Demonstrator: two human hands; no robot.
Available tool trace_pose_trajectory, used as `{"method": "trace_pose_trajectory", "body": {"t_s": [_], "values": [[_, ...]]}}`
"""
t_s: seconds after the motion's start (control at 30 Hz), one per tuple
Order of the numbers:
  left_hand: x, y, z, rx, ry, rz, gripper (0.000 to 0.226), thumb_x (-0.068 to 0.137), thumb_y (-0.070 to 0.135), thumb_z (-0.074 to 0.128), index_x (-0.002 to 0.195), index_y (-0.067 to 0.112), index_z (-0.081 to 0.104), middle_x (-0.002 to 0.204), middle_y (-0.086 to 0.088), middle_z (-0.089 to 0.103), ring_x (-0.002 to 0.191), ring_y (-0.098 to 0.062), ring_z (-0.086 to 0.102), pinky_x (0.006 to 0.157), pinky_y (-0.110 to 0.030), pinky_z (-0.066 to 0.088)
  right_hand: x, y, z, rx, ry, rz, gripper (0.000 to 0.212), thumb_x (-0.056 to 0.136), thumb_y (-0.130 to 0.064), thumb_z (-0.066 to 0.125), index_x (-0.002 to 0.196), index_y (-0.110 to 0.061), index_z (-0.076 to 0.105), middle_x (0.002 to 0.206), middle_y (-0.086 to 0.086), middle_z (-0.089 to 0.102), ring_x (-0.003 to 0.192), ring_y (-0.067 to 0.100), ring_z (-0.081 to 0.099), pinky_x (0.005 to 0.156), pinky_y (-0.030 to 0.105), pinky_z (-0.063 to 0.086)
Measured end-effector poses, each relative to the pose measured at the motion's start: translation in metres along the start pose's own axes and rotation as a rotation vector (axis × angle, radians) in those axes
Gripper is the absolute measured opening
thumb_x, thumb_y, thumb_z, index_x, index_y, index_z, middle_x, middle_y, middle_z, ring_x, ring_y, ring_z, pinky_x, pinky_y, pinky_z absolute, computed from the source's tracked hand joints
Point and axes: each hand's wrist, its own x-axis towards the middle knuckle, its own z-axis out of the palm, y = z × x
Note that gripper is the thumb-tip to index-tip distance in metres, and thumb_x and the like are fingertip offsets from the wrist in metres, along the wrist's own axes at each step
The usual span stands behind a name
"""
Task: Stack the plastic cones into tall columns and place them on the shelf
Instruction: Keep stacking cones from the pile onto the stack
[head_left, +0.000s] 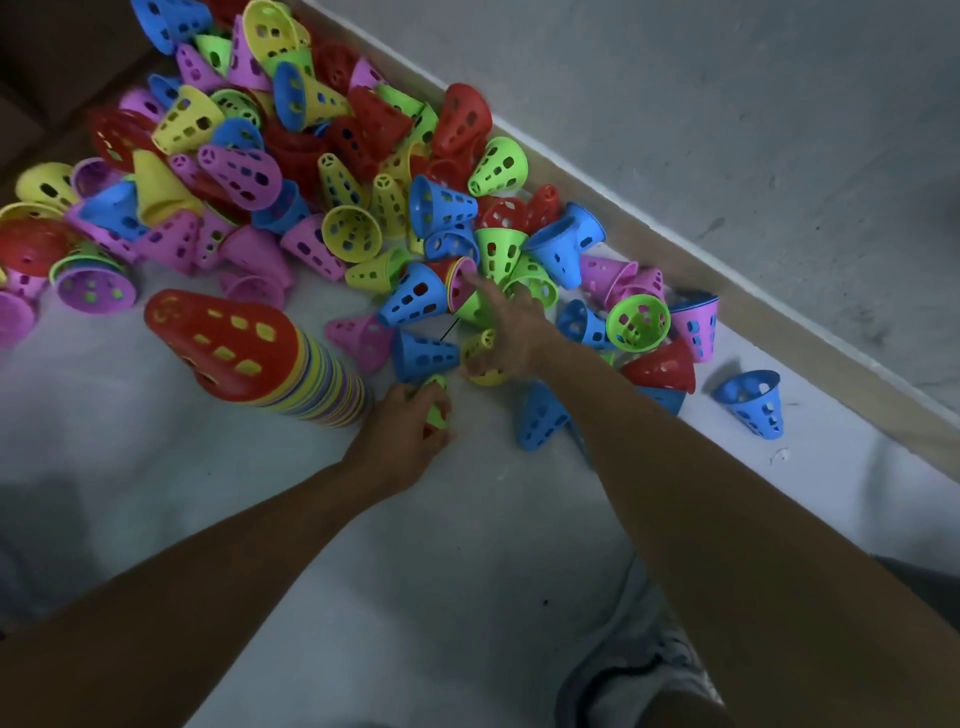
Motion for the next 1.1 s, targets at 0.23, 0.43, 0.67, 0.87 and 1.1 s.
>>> {"method": "trace_pose_trajectory", "body": {"t_s": [0.23,0.43,0.67,0.87,1.1], "values": [[-0.017,-0.006,-0.004,-0.17,0.01,0.0,0.026,0.091,0.029,0.072,0.113,0.028,0.058,0.117,-0.003,0.048,0.095,-0.019,0.055,0.078,-0.025,0.041,0.004,-0.007,0.016,-0.018,0.141,0.025,0.079,0.072,-0.025,0.086,0.129,-0.028,0.031,0.133,0.015,0.041,0.128,0.038,0.041,0.102,0.051,0.045],[-0.034,-0.01,-0.013,-0.266,-0.002,0.009,0.019,0.093,0.031,0.071,0.107,0.033,0.057,0.117,0.0,0.049,0.086,-0.003,0.059,0.073,-0.012,0.047,-0.003,-0.004,0.022,0.105,0.293,0.055,0.064,0.072,-0.016,0.081,0.117,-0.024,0.036,0.116,0.005,0.046,0.106,0.029,0.051,0.092,0.043,0.05],[-0.041,-0.007,-0.03,-0.34,0.06,0.069,0.018,0.092,0.03,0.072,0.105,0.033,0.059,0.113,0.004,0.051,0.087,-0.005,0.06,0.074,-0.02,0.05,-0.01,0.002,0.021,0.108,0.311,0.09,0.096,0.075,-0.017,0.082,0.148,-0.037,0.024,0.143,0.013,0.035,0.129,0.036,0.043,0.105,0.047,0.046],[-0.05,-0.006,-0.039,-0.385,0.076,0.08,0.019,0.091,0.033,0.072,0.104,0.038,0.058,0.112,0.002,0.056,0.097,-0.014,0.062,0.085,-0.034,0.055,-0.002,-0.003,0.007,0.11,0.222,0.167,0.137,0.069,-0.022,0.091,0.151,-0.055,-0.014,0.164,0.018,0.0,0.147,0.045,0.025,0.11,0.054,0.043],[-0.057,-0.006,-0.045,-0.395,0.092,0.078,0.019,0.091,0.032,0.072,0.105,0.035,0.059,0.112,0.004,0.056,0.095,-0.008,0.059,0.077,-0.024,0.049,0.013,-0.01,-0.014,0.135,0.131,0.242,0.141,0.071,-0.023,0.091,0.158,-0.022,-0.019,0.168,0.01,-0.014,0.151,0.038,0.021,0.108,0.041,0.042]]}}
